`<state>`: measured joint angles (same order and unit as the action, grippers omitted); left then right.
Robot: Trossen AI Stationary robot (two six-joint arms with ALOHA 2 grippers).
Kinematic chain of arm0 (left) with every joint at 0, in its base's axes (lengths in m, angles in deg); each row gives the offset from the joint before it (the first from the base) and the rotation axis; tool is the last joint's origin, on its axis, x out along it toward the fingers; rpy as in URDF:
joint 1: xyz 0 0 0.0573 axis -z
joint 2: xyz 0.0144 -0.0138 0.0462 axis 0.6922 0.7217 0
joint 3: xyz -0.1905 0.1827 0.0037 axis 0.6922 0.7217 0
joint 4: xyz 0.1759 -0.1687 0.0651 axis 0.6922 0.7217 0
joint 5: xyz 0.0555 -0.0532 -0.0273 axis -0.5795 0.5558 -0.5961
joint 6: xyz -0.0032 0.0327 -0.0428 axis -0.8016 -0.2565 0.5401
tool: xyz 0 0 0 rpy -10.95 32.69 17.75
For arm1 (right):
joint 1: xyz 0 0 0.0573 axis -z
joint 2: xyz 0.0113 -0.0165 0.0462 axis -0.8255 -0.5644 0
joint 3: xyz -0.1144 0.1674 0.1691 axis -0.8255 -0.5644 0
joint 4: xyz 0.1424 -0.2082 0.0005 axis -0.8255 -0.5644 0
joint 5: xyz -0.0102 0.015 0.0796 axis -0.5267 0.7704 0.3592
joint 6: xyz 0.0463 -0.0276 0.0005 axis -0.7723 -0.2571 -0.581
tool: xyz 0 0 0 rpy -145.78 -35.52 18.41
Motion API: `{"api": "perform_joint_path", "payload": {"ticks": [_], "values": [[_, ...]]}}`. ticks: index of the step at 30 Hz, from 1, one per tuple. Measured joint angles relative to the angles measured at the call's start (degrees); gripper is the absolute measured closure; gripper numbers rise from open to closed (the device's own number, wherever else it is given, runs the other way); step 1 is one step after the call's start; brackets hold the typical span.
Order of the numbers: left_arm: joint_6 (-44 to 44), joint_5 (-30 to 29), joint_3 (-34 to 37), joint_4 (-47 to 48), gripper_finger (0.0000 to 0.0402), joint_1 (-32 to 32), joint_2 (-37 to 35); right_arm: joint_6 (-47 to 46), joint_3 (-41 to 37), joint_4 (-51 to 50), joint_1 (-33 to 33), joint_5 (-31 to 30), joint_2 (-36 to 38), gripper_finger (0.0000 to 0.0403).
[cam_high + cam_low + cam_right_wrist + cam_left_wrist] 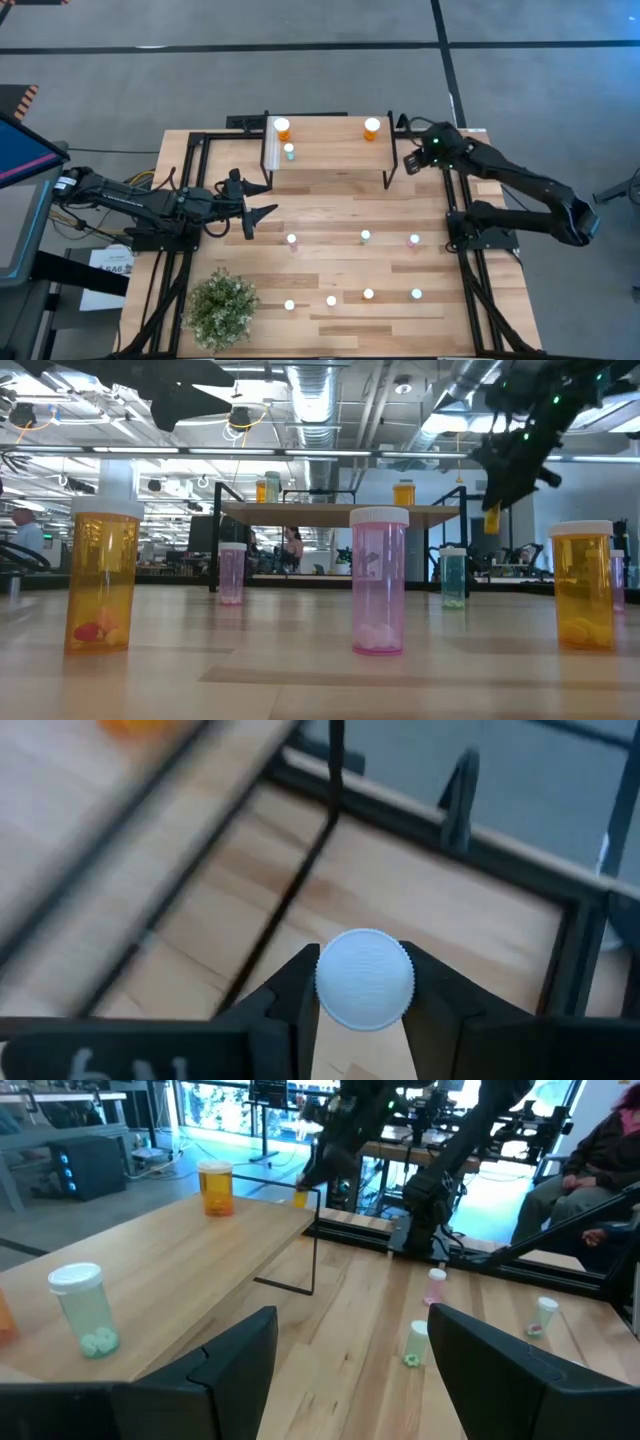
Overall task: Pick and place medicine bottles onto shelf by color
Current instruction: Put the orange pill bottle on the shelf
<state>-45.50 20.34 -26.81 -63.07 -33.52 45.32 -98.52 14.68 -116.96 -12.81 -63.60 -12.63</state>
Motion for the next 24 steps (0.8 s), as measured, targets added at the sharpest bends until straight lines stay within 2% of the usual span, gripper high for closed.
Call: {"api": "perform_joint_path", "payload": {"ticks": [5, 11, 24], "values": [[0.0, 0.0, 0.0, 0.0, 0.0155, 0.0, 0.0, 0.1, 3.9, -1.5, -0.7, 0.1, 3.5, 0.027], [0.1, 0.1, 0.0, 0.0, 0.0155, 0.0, 0.0, 0.3, 9.0, -1.8, -4.7, 2.6, 3.4, 0.0269], [0.2, 0.1, 0.0, 0.0, 0.0155, 0.0, 0.0, 4.3, 19.4, -1.0, -16.6, 3.0, -7.0, 0.0267]]}}
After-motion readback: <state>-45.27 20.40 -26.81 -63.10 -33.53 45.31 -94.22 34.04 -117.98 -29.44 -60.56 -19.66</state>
